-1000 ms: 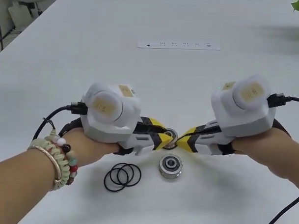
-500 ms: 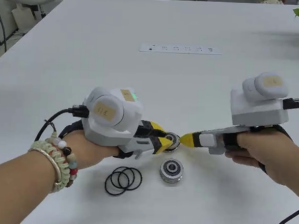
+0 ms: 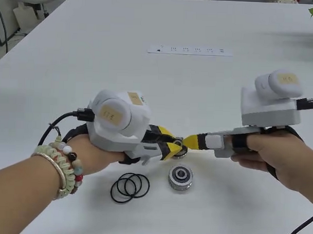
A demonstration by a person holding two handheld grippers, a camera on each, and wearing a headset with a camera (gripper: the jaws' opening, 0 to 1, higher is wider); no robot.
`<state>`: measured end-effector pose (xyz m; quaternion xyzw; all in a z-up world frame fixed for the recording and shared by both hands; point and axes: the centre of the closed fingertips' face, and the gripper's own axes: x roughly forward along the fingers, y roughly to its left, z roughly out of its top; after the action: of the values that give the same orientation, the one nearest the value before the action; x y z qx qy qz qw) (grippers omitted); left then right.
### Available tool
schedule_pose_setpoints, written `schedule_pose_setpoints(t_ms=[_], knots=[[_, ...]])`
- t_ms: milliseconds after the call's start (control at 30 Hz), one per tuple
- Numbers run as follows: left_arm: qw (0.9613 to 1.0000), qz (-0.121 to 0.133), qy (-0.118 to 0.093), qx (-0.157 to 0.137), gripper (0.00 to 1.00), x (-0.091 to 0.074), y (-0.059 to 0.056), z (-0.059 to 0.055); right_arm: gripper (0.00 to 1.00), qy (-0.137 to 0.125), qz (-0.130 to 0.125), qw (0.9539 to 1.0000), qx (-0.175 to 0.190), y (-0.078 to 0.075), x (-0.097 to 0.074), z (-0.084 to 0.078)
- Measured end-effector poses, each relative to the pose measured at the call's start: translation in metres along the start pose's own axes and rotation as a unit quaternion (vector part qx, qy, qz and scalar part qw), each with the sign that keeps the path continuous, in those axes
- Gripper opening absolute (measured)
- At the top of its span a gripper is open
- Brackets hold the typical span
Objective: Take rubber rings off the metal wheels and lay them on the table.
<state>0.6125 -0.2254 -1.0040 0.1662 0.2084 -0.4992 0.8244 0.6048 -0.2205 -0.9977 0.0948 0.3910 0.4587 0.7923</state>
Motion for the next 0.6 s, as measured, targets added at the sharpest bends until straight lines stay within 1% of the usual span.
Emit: schedule_pose_setpoints(t_ms=[67,100,167,233,267,300,400,433,467,500,533,600], knots=[[1.0000,0.000,0.000,0.001,0.13,0.000,0.000,0.000,0.00,0.003,0.005,0.9999,-0.011,0.004,0.001,0.000],[1.0000,0.000,0.000,0.001,0.14,0.000,0.000,0.000,0.00,-0.007,0.007,0.9997,-0.024,0.006,0.002,0.004],[1.0000,0.001,0.000,-0.002,0.14,0.000,0.000,0.000,0.00,0.004,-0.020,0.9989,-0.042,-0.001,0.003,0.005],[1.0000,0.002,0.000,-0.005,0.14,0.000,0.000,0.000,0.00,0.014,-0.023,0.9987,-0.044,-0.002,0.005,0.000],[1.0000,0.002,0.001,-0.003,0.14,0.000,0.000,0.000,0.00,0.021,-0.025,0.9983,-0.048,-0.004,0.005,-0.004],[1.0000,0.001,0.004,-0.001,0.14,0.001,0.000,0.001,0.00,0.023,-0.026,0.9982,-0.049,-0.005,0.005,-0.005],[0.9999,-0.003,0.016,0.003,0.14,-0.001,0.000,0.001,0.00,0.013,-0.028,0.9988,-0.038,-0.007,0.002,0.000],[0.9998,-0.005,0.019,0.001,0.14,-0.002,0.000,0.002,0.00,0.006,-0.028,0.9989,-0.036,-0.006,0.000,0.004],[0.9998,-0.006,0.017,-0.001,0.15,-0.004,0.001,0.004,0.00,0.004,-0.028,0.9990,-0.035,-0.006,-0.001,0.006],[0.9996,-0.015,0.024,0.004,0.15,-0.006,-0.002,0.003,0.00,-0.003,-0.028,0.9990,-0.035,-0.005,-0.003,0.010],[0.9995,-0.020,0.022,0.005,0.16,-0.010,-0.003,0.006,0.00,-0.006,-0.027,0.9990,-0.034,-0.004,-0.004,0.012],[0.9992,-0.031,0.022,-0.009,0.21,-0.017,-0.004,0.011,0.00,-0.016,-0.026,0.9990,-0.032,-0.003,-0.008,0.017]])
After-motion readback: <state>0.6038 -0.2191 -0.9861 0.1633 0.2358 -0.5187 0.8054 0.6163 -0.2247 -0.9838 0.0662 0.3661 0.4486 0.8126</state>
